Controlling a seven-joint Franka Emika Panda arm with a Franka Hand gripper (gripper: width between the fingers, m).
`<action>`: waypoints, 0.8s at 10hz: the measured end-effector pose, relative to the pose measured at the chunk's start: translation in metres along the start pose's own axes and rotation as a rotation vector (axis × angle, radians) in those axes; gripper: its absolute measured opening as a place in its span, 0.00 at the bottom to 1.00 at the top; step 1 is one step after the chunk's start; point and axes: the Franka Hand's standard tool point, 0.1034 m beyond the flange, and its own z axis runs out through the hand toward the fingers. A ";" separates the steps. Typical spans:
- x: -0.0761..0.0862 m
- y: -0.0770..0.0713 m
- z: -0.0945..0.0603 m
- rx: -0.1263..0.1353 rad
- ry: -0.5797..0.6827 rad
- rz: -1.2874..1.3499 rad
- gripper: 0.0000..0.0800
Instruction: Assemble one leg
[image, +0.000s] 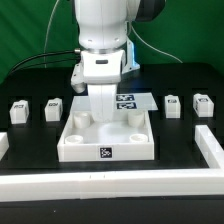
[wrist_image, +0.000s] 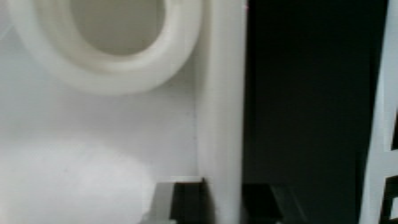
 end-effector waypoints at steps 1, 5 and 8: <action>0.000 0.000 0.000 0.000 0.000 0.000 0.09; 0.032 0.013 -0.007 -0.018 0.004 0.022 0.09; 0.050 0.028 -0.005 -0.030 0.013 -0.004 0.09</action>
Offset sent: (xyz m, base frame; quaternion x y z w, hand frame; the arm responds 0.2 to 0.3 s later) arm 0.0199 0.0335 0.0052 0.0113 -0.0018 -0.0063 0.9999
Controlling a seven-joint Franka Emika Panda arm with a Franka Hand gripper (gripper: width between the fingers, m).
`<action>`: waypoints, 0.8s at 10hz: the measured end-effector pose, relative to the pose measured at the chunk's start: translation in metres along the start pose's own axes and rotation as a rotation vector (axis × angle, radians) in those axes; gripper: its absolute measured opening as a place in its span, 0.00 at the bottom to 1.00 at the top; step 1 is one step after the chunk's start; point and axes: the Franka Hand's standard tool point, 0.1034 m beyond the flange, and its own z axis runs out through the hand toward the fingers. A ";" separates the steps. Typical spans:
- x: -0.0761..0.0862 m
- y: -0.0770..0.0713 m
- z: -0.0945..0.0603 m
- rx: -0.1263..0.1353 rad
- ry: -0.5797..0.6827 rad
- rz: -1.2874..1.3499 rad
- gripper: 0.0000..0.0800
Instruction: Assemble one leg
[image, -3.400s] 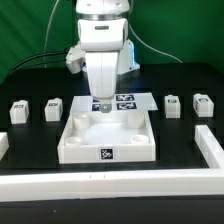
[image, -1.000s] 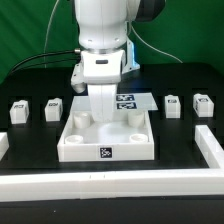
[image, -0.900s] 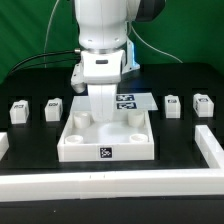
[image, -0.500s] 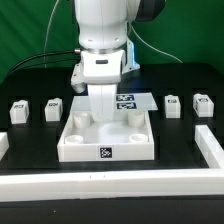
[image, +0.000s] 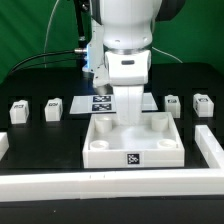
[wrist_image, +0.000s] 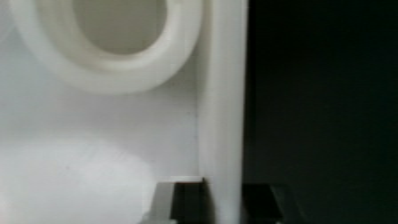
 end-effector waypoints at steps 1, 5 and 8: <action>0.004 0.003 -0.001 -0.004 0.003 -0.006 0.09; 0.023 0.025 -0.005 -0.030 0.020 -0.033 0.09; 0.030 0.038 -0.007 -0.042 0.027 -0.016 0.09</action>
Offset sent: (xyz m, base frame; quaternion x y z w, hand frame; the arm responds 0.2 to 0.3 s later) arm 0.0217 0.0233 0.0019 0.0008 0.0066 -0.0402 0.9992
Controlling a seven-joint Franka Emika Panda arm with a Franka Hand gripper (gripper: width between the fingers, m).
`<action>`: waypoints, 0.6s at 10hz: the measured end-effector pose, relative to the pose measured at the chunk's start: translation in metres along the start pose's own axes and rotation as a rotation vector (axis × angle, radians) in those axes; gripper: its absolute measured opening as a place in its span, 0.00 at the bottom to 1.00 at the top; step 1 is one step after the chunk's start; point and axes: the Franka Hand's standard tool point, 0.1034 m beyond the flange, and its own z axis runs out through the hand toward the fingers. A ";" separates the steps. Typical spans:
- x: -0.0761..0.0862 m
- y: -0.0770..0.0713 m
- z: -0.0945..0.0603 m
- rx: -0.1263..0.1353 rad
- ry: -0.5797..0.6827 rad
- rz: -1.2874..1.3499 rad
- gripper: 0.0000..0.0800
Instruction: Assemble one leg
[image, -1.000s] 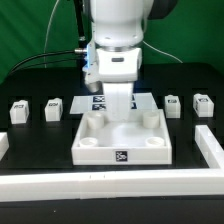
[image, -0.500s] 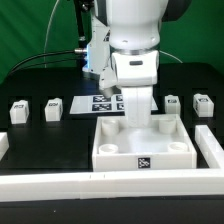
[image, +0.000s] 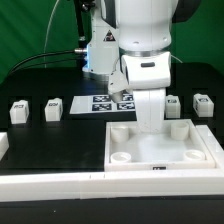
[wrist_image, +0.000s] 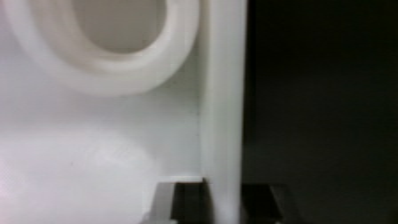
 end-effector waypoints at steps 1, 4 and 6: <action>0.001 0.001 0.000 -0.002 0.001 0.008 0.09; 0.003 0.001 0.000 -0.001 0.002 0.030 0.09; 0.000 -0.002 0.004 -0.006 0.005 0.038 0.16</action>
Offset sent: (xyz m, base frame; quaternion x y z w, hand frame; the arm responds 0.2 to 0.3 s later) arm -0.0044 0.0085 0.0065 0.0028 0.0013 0.0263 0.9997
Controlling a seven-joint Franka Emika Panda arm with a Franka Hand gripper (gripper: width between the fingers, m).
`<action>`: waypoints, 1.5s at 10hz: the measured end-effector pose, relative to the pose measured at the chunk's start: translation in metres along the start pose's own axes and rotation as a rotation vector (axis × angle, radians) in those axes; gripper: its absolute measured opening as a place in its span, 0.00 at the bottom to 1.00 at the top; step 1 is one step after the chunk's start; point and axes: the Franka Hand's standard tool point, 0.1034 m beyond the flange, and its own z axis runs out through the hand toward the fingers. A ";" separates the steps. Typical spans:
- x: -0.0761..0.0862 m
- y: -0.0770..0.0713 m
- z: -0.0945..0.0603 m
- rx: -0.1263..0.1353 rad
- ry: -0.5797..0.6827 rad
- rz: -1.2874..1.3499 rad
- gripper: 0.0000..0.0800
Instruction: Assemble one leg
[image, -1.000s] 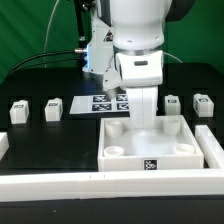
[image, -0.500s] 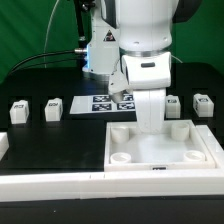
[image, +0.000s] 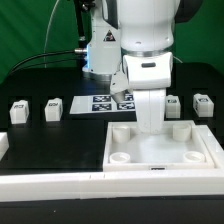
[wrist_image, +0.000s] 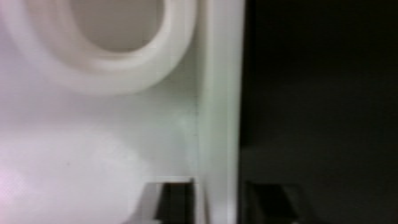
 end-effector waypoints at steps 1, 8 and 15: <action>-0.002 0.000 0.001 0.002 0.001 0.005 0.39; -0.001 0.001 -0.004 -0.007 0.000 0.022 0.81; -0.008 -0.031 -0.036 -0.031 -0.023 0.149 0.81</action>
Offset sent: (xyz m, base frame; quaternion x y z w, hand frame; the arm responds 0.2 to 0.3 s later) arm -0.0001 -0.0019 0.0034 -0.0112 0.0089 -0.0001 0.9999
